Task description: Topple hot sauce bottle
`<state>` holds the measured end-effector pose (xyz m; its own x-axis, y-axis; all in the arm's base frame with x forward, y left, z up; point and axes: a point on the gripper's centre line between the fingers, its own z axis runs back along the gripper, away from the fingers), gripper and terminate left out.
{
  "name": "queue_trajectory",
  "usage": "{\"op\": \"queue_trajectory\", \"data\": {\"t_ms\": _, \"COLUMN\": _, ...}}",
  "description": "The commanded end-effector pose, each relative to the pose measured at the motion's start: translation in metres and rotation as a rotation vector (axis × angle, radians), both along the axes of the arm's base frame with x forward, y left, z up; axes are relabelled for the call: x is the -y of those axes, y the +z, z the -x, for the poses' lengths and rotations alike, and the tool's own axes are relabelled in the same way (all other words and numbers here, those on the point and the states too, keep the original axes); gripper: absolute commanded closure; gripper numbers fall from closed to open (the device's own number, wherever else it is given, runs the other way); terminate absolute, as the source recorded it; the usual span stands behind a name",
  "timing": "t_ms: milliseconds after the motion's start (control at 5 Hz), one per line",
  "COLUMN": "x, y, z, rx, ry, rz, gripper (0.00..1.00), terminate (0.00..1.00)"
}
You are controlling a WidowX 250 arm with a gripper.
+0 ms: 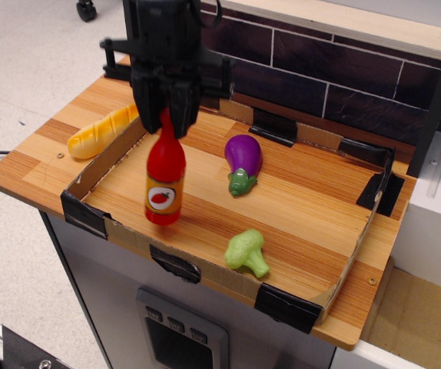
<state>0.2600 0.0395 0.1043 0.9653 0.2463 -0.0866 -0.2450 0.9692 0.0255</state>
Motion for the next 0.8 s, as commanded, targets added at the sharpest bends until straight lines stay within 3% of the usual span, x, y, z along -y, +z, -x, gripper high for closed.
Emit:
{"op": "queue_trajectory", "data": {"t_ms": 0, "x": -0.012, "y": -0.007, "z": -0.023, "rx": -0.142, "ry": 0.142, "rz": -0.076, "gripper": 1.0, "terminate": 0.0}}
{"op": "queue_trajectory", "data": {"t_ms": 200, "x": -0.016, "y": -0.021, "z": -0.03, "rx": -0.156, "ry": 0.149, "rz": -0.104, "gripper": 1.0, "terminate": 0.0}}
{"op": "queue_trajectory", "data": {"t_ms": 400, "x": -0.019, "y": -0.025, "z": -0.039, "rx": -0.079, "ry": 0.148, "rz": -0.086, "gripper": 1.0, "terminate": 0.0}}
{"op": "queue_trajectory", "data": {"t_ms": 600, "x": -0.023, "y": -0.021, "z": -0.047, "rx": 0.08, "ry": 0.023, "rz": -0.066, "gripper": 1.0, "terminate": 0.0}}
